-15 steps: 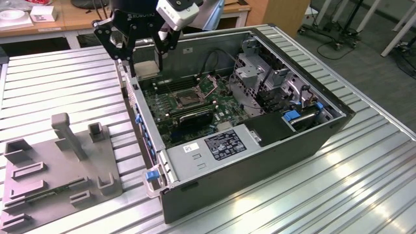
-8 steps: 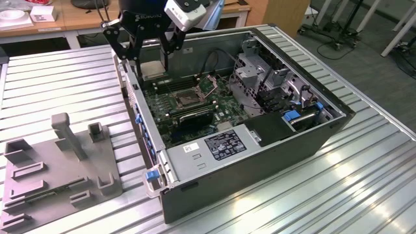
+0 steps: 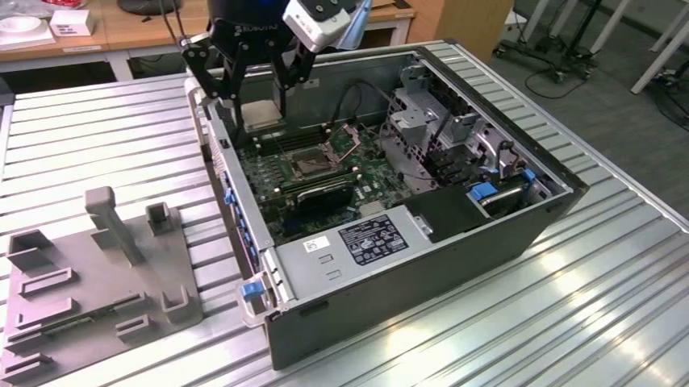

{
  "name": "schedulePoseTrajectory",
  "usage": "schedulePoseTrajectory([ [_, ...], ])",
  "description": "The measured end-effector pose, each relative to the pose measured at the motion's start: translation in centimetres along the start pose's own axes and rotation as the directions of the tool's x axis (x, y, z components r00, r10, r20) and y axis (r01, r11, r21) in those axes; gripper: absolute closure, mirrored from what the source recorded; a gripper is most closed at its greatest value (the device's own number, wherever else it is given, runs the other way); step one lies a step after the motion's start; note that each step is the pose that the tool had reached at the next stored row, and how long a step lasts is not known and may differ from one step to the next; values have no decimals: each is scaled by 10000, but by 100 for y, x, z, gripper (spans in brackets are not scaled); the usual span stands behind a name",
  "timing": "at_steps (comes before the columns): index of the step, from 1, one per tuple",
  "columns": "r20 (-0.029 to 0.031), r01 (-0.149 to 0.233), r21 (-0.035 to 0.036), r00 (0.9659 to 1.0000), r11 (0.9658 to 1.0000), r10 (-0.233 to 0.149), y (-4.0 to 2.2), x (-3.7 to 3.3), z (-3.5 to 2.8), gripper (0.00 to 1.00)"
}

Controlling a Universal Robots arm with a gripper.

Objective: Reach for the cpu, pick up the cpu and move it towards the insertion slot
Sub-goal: 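Pick up the cpu and move it towards the insertion slot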

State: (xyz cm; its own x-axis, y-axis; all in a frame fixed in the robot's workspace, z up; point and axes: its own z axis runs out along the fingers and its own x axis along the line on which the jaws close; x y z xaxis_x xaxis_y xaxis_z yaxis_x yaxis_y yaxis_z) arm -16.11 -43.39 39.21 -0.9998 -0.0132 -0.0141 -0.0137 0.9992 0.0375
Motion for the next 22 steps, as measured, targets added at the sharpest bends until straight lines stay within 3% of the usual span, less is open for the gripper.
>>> schedulePoseTrajectory([
  [12,8,-11,0,10000,10000,11,28,-89,17,45],
  [22,37,-10,-1,10000,10000,10,42,-205,48,45],
])
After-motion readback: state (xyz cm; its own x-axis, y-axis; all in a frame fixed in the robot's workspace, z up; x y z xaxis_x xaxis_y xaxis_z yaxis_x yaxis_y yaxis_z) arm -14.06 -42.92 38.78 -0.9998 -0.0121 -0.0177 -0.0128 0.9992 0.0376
